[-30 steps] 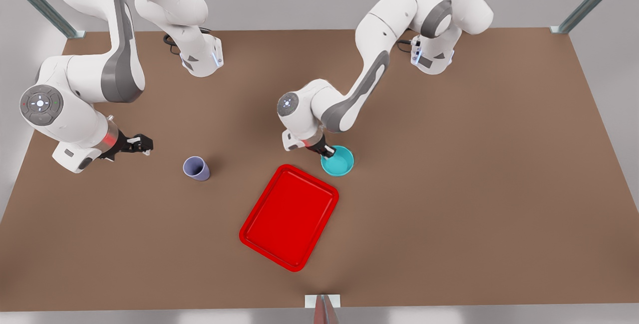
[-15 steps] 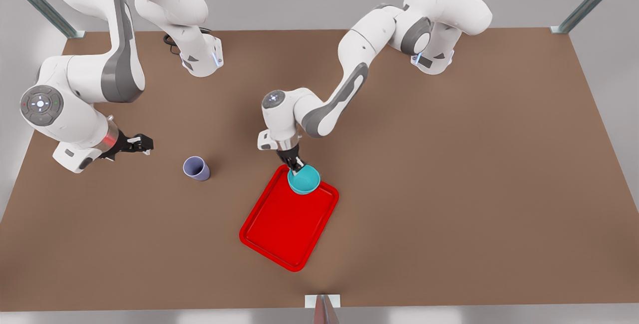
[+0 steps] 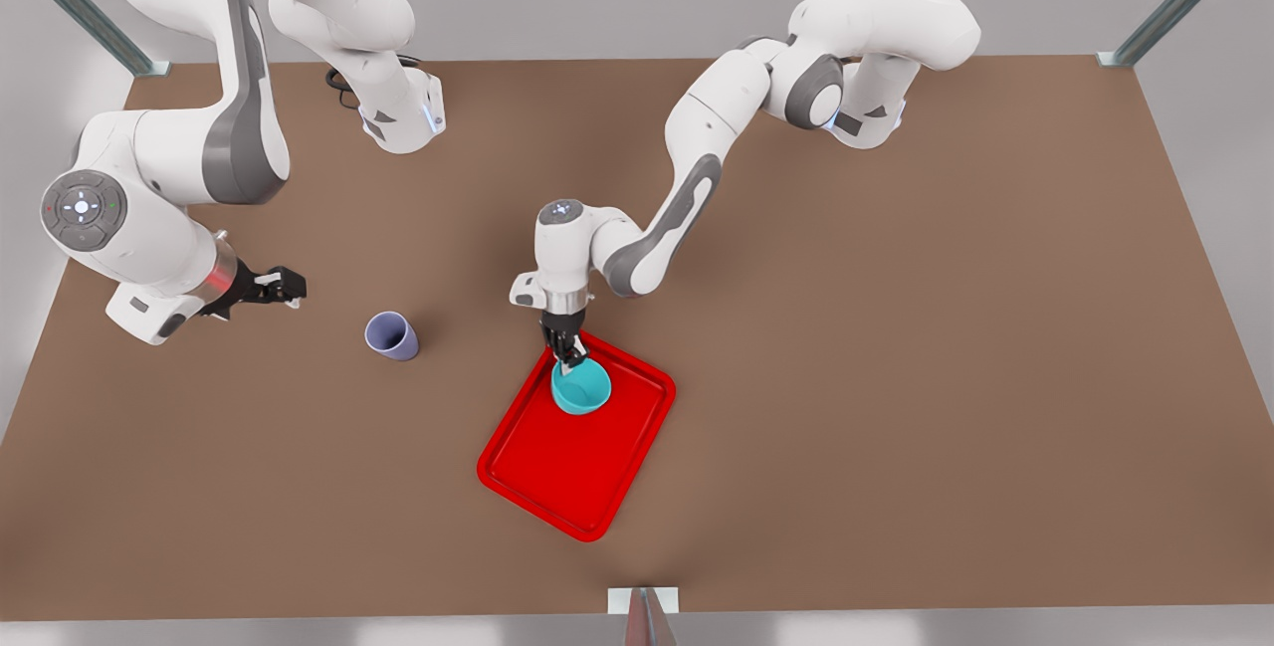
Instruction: Place the bowl on the tray with the left arm and the cup on the tray with the right arm
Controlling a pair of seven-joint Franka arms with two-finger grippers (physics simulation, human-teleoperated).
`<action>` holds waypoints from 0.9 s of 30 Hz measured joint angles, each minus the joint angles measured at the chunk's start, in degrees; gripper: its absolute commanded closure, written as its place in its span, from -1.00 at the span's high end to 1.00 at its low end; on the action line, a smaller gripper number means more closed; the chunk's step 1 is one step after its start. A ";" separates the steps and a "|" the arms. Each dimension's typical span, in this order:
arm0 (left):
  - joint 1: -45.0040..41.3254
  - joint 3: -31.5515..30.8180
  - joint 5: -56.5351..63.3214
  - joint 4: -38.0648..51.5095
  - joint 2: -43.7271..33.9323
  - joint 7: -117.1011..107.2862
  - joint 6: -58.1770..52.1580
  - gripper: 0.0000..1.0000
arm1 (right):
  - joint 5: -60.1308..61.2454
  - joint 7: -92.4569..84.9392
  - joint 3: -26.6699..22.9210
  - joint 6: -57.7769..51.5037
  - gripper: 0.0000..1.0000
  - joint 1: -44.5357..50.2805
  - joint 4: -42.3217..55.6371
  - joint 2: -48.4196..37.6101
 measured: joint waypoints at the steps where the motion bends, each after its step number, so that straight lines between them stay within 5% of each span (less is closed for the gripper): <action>1: 0.05 0.00 -1.84 0.00 -0.48 0.10 -0.51 1.00 | -0.05 0.00 0.00 0.03 1.00 -0.02 0.00 0.00; 10: 0.70 0.17 -10.36 -1.34 -13.06 -4.25 -20.00 1.00 | 0.03 0.03 0.00 -0.15 1.00 0.02 -0.07 0.07; 15: 21.49 1.12 -14.04 -19.50 -44.16 9.35 -44.44 1.00 | -0.05 5.91 -0.01 1.10 1.00 -0.46 -4.66 4.77; 17: 26.43 0.29 -12.56 -21.93 -49.61 11.08 -50.39 1.00 | -0.06 6.43 -0.01 9.74 1.00 -0.95 -12.22 3.91; 23: 53.59 -15.58 -5.82 -35.06 -62.99 13.87 -51.65 1.00 | 1.06 8.68 0.42 29.30 1.00 -3.20 -30.49 2.48; 27: 55.37 -16.89 -2.43 -34.28 -63.12 14.90 -54.62 1.00 | 2.50 9.01 0.44 36.95 1.00 -3.76 -34.86 3.07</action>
